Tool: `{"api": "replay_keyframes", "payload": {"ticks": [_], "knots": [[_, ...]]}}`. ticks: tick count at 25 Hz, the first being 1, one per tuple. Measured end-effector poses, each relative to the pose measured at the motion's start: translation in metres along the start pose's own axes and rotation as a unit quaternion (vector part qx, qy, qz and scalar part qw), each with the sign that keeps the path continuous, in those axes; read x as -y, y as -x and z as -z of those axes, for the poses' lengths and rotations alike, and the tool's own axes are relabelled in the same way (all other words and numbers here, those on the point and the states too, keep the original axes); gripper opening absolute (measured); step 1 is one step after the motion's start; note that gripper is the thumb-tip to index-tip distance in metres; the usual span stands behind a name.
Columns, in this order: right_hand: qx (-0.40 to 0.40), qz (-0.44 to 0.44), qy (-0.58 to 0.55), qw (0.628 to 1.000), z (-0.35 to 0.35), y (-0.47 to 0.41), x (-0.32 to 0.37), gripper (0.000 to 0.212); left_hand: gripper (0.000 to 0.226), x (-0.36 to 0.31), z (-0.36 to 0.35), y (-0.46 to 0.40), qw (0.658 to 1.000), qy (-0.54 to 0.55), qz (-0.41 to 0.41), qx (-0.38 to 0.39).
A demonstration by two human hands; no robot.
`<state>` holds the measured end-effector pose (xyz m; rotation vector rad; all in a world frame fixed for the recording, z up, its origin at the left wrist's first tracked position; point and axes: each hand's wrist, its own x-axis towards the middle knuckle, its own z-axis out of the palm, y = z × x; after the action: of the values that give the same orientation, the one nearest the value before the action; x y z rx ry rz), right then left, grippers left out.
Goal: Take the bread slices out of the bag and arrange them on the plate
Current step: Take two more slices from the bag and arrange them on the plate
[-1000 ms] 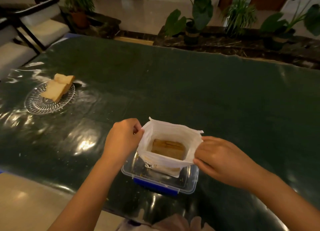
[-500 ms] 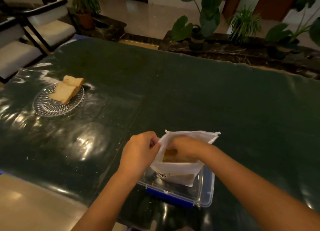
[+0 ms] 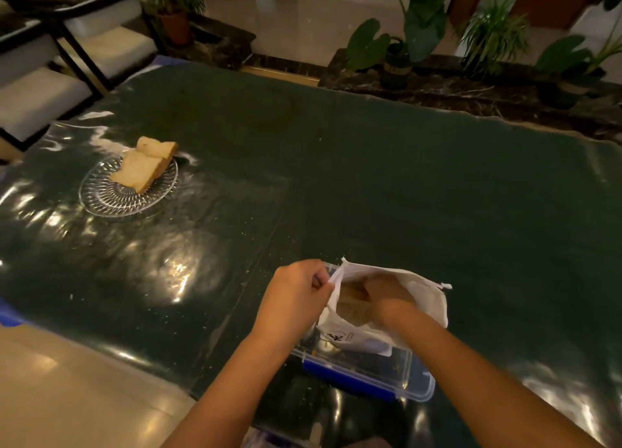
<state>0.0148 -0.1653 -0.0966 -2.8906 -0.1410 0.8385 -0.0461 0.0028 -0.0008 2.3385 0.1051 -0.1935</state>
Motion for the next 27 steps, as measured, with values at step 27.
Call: {"api": "replay_keyframes", "payload": {"ticks": [27], "knots": [[-0.054,0.164,0.018,0.985,0.072,0.090,0.007,0.020,0.019,-0.011,0.001,-0.005,0.997,0.017,-0.069,0.002]]}}
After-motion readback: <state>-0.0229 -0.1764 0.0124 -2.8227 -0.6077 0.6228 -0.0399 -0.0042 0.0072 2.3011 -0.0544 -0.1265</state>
